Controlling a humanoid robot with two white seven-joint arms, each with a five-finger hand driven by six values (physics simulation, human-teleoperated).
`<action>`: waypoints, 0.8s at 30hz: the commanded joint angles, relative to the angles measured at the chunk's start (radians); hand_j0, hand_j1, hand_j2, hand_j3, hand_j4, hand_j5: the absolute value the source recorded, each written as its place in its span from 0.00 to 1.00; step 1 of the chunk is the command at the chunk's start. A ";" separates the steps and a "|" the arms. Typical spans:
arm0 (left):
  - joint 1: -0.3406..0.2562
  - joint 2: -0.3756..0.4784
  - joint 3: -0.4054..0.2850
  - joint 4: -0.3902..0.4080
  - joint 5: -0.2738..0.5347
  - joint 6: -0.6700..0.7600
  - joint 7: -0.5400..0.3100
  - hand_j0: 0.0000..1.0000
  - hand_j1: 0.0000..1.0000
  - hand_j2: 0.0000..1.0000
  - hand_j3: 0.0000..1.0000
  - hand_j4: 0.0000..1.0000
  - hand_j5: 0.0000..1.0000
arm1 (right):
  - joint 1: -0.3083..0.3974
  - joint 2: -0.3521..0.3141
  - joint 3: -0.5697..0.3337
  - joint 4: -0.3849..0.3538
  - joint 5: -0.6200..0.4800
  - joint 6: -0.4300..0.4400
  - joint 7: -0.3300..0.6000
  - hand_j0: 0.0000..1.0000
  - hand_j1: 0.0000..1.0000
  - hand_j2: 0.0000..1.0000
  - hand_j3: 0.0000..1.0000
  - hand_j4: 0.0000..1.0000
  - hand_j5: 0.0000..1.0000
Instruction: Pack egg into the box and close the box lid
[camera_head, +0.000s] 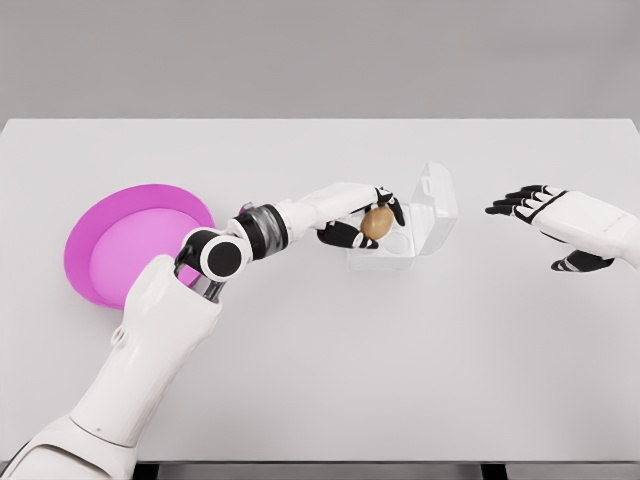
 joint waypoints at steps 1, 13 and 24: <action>0.000 0.000 0.001 0.000 0.005 0.000 0.000 0.62 0.62 0.62 0.62 0.62 0.62 | 0.000 -0.001 0.000 0.000 -0.007 0.003 0.000 1.00 1.00 1.00 1.00 1.00 1.00; 0.000 0.001 0.001 0.000 0.005 0.000 0.000 0.71 0.71 0.71 0.71 0.71 0.71 | 0.000 0.001 0.000 -0.002 -0.005 0.003 0.000 1.00 1.00 1.00 1.00 1.00 1.00; 0.000 0.003 0.002 0.000 0.005 0.005 0.000 0.79 0.79 0.79 0.79 0.79 0.79 | -0.003 0.001 0.001 0.000 -0.005 0.003 0.000 1.00 1.00 1.00 1.00 1.00 1.00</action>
